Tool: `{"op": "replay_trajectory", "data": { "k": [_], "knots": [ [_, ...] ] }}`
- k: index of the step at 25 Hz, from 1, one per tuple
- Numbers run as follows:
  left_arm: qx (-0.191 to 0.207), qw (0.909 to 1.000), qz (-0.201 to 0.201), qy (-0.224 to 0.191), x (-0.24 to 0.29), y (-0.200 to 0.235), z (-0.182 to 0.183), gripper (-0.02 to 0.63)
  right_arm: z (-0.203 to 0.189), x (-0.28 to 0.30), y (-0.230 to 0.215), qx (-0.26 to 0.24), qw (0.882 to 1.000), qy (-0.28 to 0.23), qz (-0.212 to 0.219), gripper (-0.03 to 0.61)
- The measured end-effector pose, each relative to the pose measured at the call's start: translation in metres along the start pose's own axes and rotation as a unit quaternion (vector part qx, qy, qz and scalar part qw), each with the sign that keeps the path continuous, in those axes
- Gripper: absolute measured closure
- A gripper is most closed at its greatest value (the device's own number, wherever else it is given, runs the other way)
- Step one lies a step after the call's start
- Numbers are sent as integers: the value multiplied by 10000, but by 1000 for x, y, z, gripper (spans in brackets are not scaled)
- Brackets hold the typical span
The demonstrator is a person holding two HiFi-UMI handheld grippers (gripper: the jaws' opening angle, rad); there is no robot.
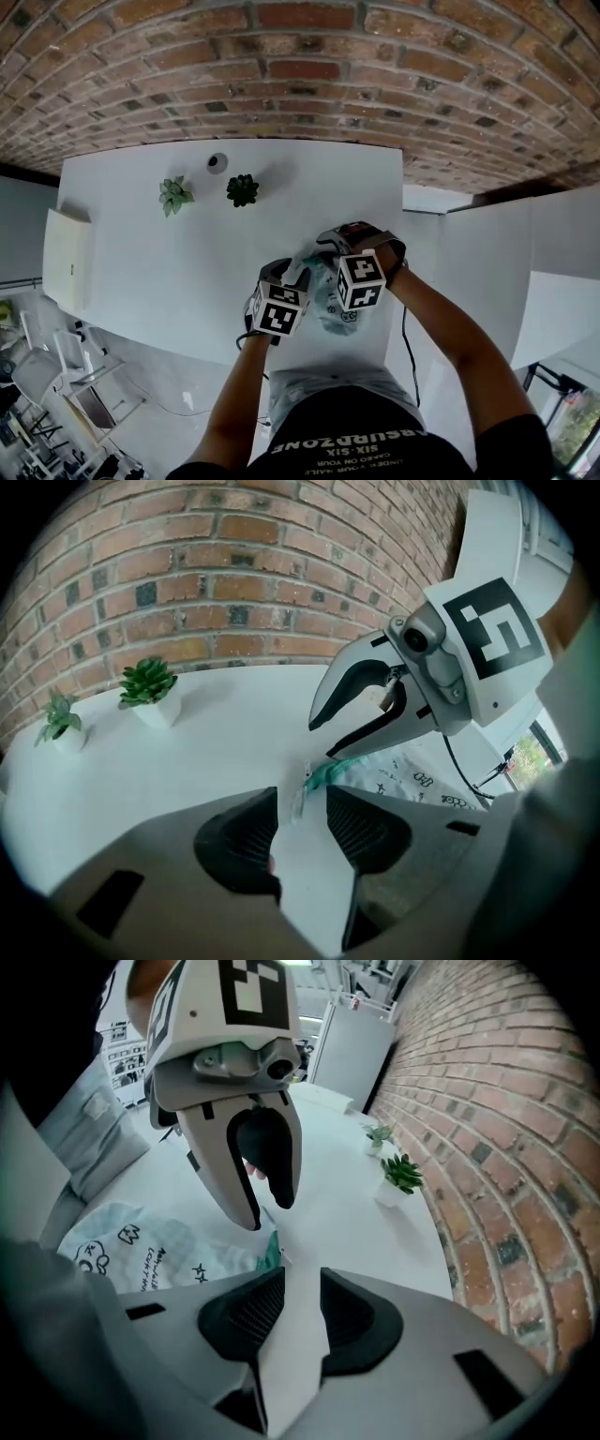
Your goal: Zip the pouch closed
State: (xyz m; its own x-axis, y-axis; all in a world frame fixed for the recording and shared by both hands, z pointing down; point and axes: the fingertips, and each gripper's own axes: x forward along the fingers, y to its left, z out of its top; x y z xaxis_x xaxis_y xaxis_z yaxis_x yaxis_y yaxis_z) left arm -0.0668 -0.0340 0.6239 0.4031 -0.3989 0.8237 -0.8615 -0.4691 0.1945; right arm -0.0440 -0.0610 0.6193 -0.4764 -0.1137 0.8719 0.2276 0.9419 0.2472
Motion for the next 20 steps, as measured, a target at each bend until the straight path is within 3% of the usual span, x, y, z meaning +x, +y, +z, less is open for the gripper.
{"op": "replay_trajectory", "data": {
  "k": [12, 17, 20],
  "knots": [
    [98, 9994, 100, 316, 13, 5, -11, 474, 3, 21, 4, -768, 9964, 92, 343, 487],
    [252, 9989, 145, 376, 17, 4, -11, 553, 5, 24, 10, -1390, 9883, 163, 609, 512],
    [277, 9986, 219, 393, 19, 6, -13, 568, 5, 27, 12, -1657, 9836, 229, 672, 535]
  ]
}}
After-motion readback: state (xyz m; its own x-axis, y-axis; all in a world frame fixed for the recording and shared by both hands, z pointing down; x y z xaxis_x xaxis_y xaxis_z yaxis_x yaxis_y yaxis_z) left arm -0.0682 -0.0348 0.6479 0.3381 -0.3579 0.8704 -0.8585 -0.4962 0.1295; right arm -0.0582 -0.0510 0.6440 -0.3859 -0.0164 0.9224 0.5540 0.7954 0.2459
